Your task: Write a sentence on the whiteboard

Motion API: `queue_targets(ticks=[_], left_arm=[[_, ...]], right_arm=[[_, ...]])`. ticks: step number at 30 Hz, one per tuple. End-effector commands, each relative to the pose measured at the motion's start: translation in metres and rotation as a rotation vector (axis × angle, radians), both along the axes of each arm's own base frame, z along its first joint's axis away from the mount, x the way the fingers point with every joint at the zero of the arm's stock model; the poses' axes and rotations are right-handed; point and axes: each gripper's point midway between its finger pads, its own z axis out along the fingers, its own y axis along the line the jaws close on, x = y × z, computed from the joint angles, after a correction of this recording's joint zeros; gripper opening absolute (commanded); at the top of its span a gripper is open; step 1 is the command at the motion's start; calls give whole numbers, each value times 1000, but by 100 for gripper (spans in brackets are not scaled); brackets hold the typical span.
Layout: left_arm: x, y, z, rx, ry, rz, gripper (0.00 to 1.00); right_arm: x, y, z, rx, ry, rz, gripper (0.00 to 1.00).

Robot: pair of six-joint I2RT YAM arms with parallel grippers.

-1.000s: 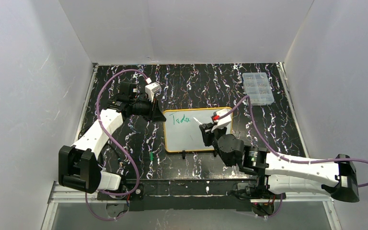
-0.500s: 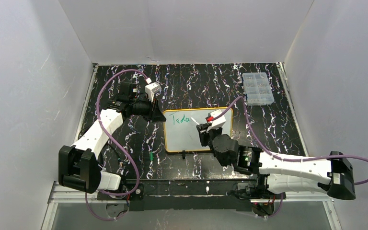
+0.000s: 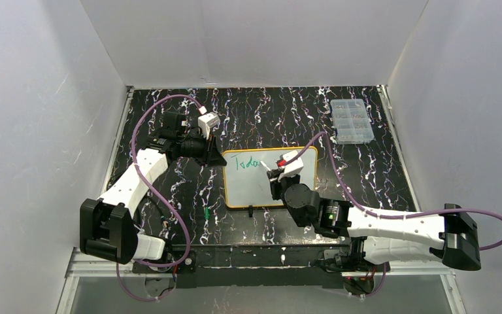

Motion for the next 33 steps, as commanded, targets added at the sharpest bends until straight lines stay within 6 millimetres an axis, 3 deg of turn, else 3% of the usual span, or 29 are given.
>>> queue_targets(ticks=[1,14,25,33], left_arm=[[2,5,10,7,-57,10,0],[1,4,10,6,-57,8,0],[1,4,10,5,-58,8,0],[1,4,10,4,-58,8,0]], right_arm=[[5,-5,7,28,-4,-52,1],[-1,-21,-15,5,55,-69,1],[-3,-13,9,71,17,-17,1],[3,-16,15,75,-9,-61,1]])
